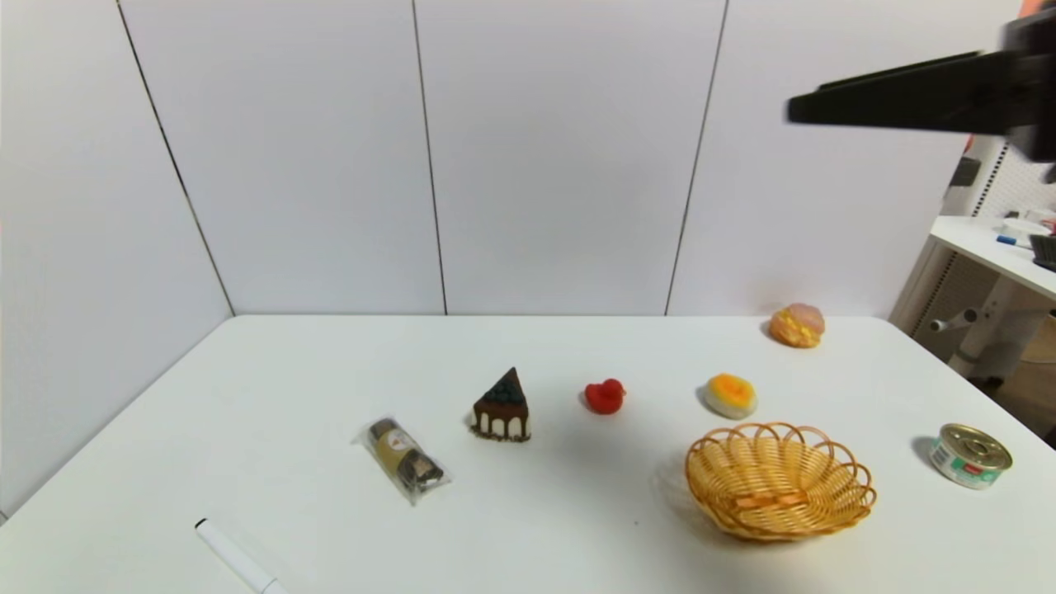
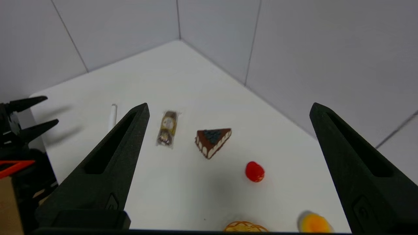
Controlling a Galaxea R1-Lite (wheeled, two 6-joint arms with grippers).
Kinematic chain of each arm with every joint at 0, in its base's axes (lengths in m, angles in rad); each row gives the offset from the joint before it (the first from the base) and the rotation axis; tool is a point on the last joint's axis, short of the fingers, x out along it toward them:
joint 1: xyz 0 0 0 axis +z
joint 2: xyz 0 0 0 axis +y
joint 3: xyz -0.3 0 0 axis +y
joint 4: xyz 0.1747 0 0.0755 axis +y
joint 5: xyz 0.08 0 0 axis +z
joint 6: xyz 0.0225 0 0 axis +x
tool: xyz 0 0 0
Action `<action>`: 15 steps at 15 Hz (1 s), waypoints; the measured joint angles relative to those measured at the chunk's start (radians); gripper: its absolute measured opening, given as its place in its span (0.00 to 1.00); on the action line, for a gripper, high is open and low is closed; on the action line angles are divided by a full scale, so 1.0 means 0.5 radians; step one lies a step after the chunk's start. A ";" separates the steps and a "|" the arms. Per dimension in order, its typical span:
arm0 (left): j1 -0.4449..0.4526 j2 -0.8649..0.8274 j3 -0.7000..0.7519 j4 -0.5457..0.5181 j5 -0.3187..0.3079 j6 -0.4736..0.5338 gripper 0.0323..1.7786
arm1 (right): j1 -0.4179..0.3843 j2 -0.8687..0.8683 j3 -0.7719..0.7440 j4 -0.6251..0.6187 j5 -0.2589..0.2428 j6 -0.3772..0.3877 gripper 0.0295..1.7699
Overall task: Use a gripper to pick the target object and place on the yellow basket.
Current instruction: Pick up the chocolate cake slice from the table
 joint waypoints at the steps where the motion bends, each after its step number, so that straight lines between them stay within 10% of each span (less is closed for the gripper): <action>1: 0.000 0.000 0.000 0.000 0.000 0.000 0.95 | 0.071 0.192 -0.156 0.152 -0.051 -0.023 0.96; 5: 0.000 0.000 0.000 0.000 0.000 0.000 0.95 | 0.355 0.783 -0.574 0.608 -0.396 0.083 0.96; 15: 0.000 0.000 0.000 0.000 -0.001 0.000 0.95 | 0.905 1.500 -0.749 0.668 -1.375 1.093 0.96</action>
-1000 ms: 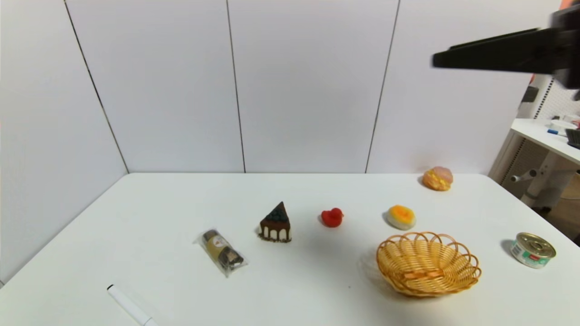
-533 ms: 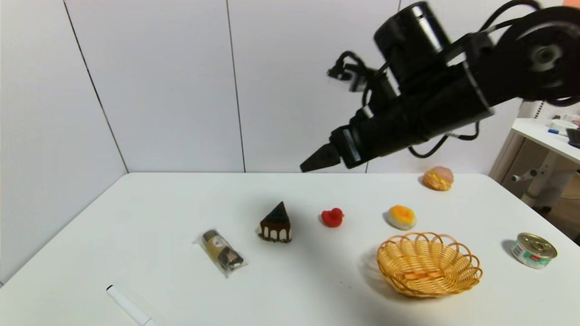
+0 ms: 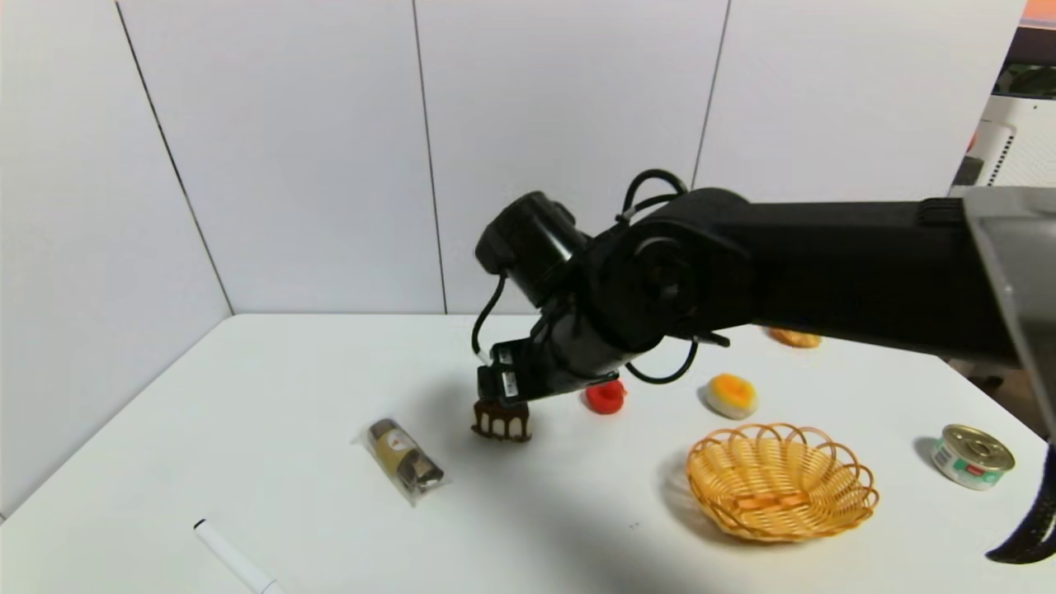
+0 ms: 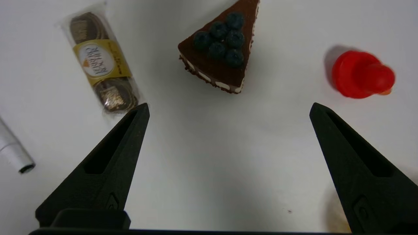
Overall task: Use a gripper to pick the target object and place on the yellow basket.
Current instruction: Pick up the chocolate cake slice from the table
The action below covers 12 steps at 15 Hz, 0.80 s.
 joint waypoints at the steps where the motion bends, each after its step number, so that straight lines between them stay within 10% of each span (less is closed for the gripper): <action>1: 0.000 0.000 0.000 0.000 0.001 0.000 0.95 | 0.022 0.041 -0.004 -0.014 -0.054 0.083 0.96; 6: 0.001 0.000 0.000 0.000 0.001 0.001 0.95 | 0.059 0.170 -0.008 -0.083 -0.217 0.374 0.96; 12: 0.000 0.000 0.000 0.000 0.001 0.000 0.95 | 0.059 0.258 -0.008 -0.468 -0.259 0.348 0.96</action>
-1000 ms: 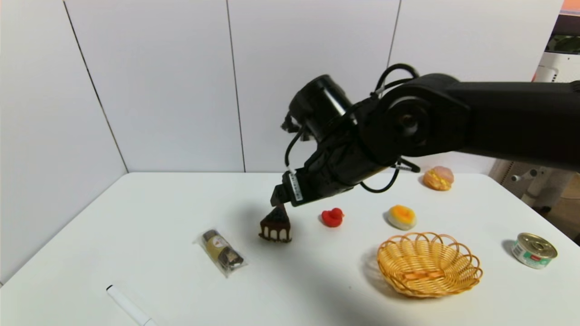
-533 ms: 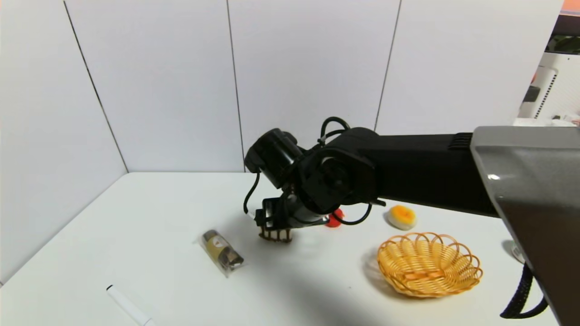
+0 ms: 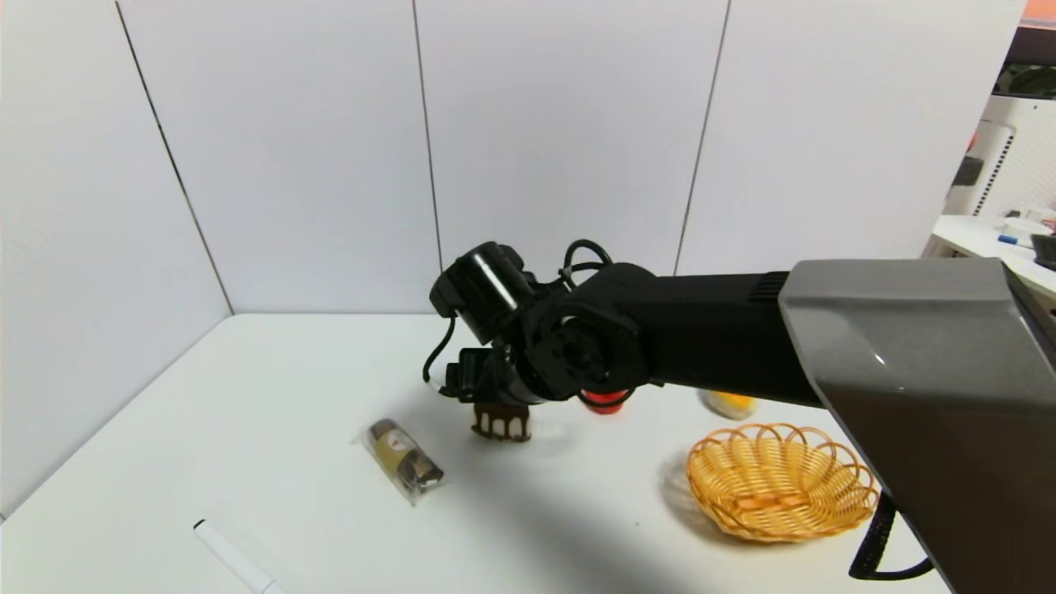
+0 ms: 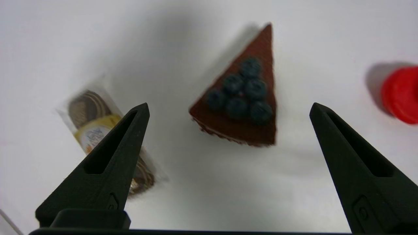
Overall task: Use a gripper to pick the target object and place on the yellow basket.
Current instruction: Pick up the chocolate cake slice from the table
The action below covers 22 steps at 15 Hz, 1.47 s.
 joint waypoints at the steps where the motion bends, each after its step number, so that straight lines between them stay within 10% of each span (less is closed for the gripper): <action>1: 0.000 0.000 0.000 0.000 0.000 0.000 0.95 | 0.000 0.018 0.000 -0.008 -0.002 -0.007 0.96; 14: 0.000 0.000 0.000 0.000 0.000 0.000 0.95 | -0.010 0.162 0.002 -0.007 -0.052 -0.073 0.96; 22: 0.000 0.000 0.000 0.000 0.000 0.000 0.95 | 0.000 0.157 0.011 0.113 -0.037 -0.069 0.42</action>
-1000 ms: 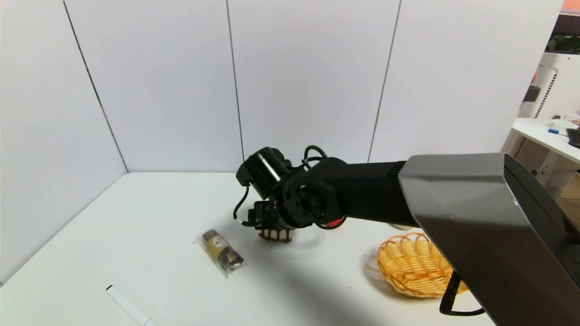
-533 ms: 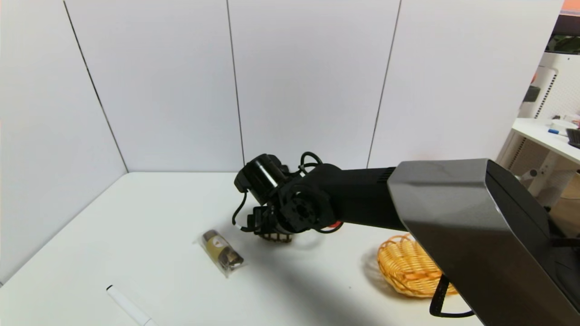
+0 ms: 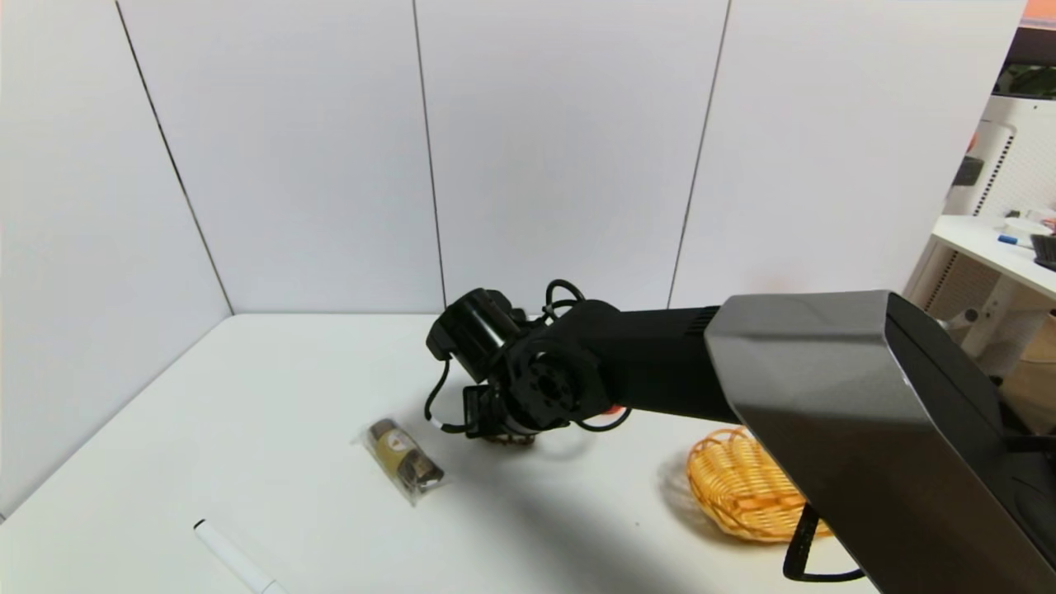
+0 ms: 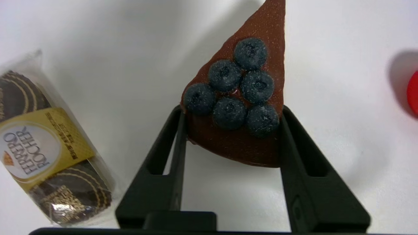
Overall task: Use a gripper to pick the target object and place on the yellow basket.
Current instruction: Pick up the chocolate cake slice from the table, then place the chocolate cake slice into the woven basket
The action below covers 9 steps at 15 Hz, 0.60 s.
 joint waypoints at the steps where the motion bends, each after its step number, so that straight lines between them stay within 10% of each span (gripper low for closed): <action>1: 0.000 0.000 0.000 0.000 0.000 0.001 0.95 | -0.004 -0.011 0.002 0.012 0.000 0.001 0.40; 9: 0.002 0.000 0.000 0.000 0.000 0.000 0.95 | -0.046 -0.285 0.002 0.189 -0.003 -0.034 0.40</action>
